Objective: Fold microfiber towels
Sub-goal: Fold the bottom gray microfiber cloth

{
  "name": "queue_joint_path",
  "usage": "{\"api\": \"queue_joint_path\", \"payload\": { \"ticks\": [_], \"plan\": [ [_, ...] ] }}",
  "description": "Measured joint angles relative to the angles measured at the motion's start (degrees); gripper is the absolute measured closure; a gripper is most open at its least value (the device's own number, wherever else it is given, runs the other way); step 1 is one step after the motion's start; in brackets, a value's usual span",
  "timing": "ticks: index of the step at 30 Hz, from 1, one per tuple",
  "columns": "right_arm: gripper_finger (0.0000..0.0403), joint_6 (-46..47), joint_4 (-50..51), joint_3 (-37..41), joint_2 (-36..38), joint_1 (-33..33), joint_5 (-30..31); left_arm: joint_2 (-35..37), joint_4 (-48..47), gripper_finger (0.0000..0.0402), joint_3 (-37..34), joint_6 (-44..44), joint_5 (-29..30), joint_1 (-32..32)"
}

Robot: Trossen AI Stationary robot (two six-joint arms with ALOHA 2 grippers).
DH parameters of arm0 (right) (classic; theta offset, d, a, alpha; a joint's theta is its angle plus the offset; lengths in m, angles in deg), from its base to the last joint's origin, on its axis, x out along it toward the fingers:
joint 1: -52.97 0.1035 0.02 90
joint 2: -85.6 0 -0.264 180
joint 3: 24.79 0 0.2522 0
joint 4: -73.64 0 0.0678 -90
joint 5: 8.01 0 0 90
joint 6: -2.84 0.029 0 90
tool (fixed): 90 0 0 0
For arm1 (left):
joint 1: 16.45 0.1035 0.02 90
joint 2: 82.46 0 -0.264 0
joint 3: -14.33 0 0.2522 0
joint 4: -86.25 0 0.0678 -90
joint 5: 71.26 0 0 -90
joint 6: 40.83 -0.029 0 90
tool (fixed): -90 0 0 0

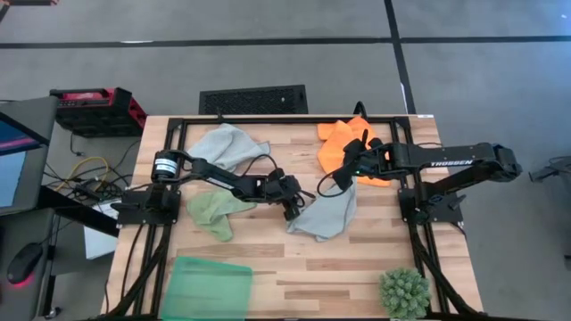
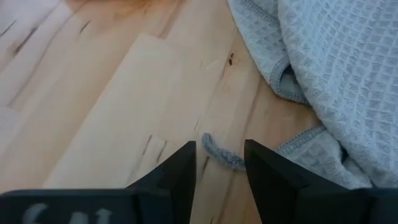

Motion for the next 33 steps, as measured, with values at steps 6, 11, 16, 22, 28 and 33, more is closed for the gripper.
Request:
{"api": "queue_joint_path", "payload": {
  "ticks": [6,11,16,22,28,33],
  "plan": [
    [0.0397,0.0,0.0,0.0,0.0,0.0,-0.1,-3.4,3.8,0.0274,0.5,0.9,0.6,-0.1],
    [0.0398,0.0,0.0,0.0,0.0,0.0,-0.2,-4.2,3.2,0.0278,1.1,-0.2,2.0,-0.3],
    [0.0397,0.0,0.2,0.0,0.0,0.0,-0.2,-3.6,2.3,0.0338,1.3,-3.8,2.0,-0.4],
    [0.0398,-1.2,0.4,0.0,0.0,-0.2,-0.2,-3.2,1.1,0.0394,1.8,-5.6,1.4,-0.1],
    [0.0398,-1.4,0.9,0.0,0.1,-0.2,-0.1,1.1,-2.5,0.0400,1.9,-8.0,0.3,0.6],
    [0.0398,-1.4,1.8,0.0,0.1,-0.2,0.0,6.9,-7.3,0.0401,1.9,-10.8,2.6,1.3]
  ]
}}
